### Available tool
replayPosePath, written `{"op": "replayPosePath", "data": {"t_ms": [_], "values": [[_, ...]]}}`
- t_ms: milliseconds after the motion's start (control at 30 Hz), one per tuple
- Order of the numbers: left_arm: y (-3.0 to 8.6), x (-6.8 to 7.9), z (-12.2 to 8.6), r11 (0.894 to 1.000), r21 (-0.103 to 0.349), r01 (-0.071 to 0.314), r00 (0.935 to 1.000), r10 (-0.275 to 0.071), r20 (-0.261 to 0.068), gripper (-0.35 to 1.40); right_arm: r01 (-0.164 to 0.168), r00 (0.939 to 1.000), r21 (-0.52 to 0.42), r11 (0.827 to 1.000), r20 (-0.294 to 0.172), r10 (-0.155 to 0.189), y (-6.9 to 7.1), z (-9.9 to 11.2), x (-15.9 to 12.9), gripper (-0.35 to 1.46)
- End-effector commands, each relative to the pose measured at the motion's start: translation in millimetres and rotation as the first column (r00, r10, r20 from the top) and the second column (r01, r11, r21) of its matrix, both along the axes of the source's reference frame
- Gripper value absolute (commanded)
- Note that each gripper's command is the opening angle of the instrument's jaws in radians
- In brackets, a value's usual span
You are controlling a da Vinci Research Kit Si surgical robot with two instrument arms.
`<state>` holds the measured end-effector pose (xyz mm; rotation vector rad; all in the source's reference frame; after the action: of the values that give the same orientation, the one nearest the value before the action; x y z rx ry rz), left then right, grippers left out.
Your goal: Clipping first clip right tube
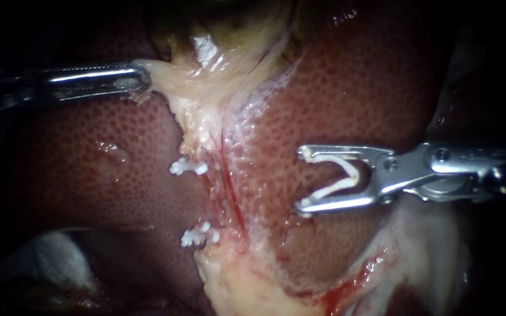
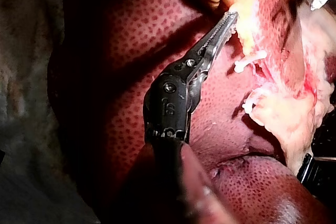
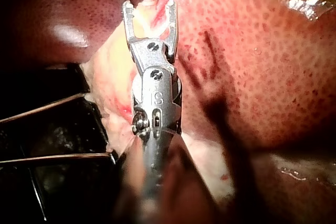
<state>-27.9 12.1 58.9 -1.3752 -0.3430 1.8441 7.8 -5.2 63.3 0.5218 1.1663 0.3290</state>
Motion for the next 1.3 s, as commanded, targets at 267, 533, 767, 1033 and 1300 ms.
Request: {"op": "replayPosePath", "data": {"t_ms": [267,533,767,1033,1300], "values": [[-0.1,-0.2,-0.1,1.0,0.0,-0.003,1.0,0.003,0.002,-0.35,0.022,0.9996,0.062,0.998,0.017,-0.023,-2.9,6.7,3.7,0.5],[-0.4,-0.5,-0.4,1.0,0.001,-0.006,1.0,0.006,0.005,-0.35,0.024,0.9974,0.097,0.995,0.066,-0.03,-4.5,12.3,5.8,0.5],[-0.5,-0.7,-0.5,1.0,0.001,-0.007,1.0,0.007,0.006,-0.35,0.026,0.9972,0.128,0.991,0.066,-0.035,-4.9,14.5,6.9,0.5],[-0.5,-1.0,-0.5,1.0,0.001,-0.008,1.0,0.008,0.006,-0.35,0.04,0.997,0.165,0.986,0.059,-0.05,-5.1,14.9,8.5,0.49],[-0.7,-1.2,-0.4,1.0,0.0,-0.009,0.9999,0.009,0.007,-0.35,0.05,0.9965,0.188,0.981,0.056,-0.062,-5.9,15.8,9.8,0.48]]}}
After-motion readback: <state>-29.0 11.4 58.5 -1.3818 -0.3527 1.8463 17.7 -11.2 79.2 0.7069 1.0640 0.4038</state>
